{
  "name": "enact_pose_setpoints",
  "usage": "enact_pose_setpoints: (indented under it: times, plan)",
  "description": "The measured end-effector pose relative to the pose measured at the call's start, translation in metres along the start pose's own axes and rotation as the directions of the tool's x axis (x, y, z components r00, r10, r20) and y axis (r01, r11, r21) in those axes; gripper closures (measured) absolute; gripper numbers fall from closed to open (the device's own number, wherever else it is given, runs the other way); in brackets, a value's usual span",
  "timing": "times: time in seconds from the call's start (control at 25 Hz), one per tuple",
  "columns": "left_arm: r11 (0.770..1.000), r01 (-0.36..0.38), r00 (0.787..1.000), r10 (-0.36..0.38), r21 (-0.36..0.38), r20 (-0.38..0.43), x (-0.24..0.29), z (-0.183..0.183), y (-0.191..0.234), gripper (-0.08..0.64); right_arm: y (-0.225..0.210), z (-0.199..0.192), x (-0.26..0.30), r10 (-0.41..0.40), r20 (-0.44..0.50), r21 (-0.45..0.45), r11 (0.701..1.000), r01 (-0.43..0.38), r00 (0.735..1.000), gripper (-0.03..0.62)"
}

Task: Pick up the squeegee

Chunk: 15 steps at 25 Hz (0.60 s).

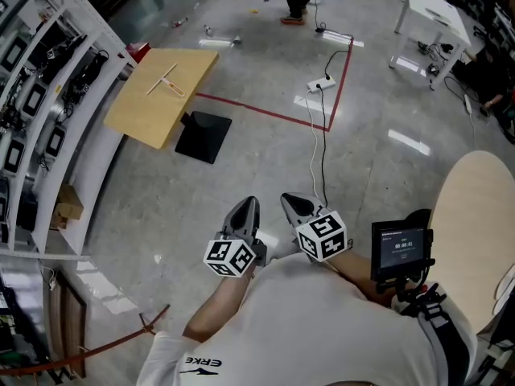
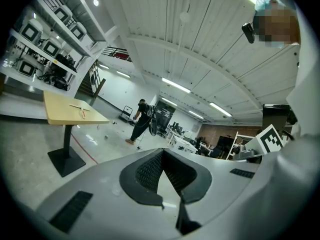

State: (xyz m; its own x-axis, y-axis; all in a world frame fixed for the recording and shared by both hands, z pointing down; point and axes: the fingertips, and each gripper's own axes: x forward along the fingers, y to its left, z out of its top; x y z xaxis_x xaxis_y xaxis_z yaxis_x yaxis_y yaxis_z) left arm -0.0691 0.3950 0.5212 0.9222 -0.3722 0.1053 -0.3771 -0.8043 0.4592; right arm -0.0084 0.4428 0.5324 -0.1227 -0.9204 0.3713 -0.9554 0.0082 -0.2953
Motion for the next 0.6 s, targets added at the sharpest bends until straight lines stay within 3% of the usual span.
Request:
enact_pose_setpoints:
  times: [0.4,0.6]
  plan:
    - [1.000,0.025,1.000,-0.025,0.014,0.000,0.020,-0.003,-0.005,0.555,-0.025,-0.003,0.000,-0.032,0.008,0.033,0.999,0.032,0.999,0.592]
    - [0.999,0.024,0.999,-0.023,0.036,-0.021,0.067,-0.002,-0.019,0.555,-0.074,0.014,0.000,-0.032,0.012,0.060,0.998,0.031,0.999,0.592]
